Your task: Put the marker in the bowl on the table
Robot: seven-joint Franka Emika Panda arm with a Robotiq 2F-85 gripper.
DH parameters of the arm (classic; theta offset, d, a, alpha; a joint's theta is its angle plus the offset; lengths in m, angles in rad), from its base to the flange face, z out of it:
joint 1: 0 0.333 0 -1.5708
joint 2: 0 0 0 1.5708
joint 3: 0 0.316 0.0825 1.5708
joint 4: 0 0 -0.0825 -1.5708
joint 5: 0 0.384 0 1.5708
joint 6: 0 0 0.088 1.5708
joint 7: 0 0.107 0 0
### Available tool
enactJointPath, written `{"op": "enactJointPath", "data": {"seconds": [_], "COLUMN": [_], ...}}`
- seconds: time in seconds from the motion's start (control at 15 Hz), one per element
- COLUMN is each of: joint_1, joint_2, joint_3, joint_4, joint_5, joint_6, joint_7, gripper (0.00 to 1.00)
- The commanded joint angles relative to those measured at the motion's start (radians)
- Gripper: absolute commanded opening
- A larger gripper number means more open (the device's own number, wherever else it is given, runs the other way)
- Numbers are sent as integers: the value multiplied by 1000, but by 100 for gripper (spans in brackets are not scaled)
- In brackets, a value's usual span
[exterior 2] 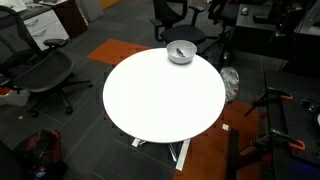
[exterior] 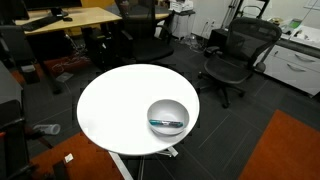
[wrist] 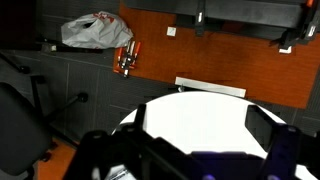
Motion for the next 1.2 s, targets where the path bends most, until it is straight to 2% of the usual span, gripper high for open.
{"op": "enactJointPath", "data": {"seconds": [0.0, 0.2, 0.33, 0.67, 0.8, 0.93, 1.13], "joint_1": [6, -6, -22, -104, -134, -150, -147], "joint_2": [11, 55, 101, 255, 330, 410, 538], "joint_3": [-8, -21, -42, -53, -47, -51, -81], "joint_4": [11, 46, 74, 157, 200, 251, 347], "joint_5": [-2, -3, 6, -13, -19, -22, 0], "joint_6": [13, 82, 189, 462, 538, 576, 558], "joint_7": [3, 20, 45, 228, 315, 376, 418], "gripper": [100, 100, 100, 100, 100, 100, 100]}}
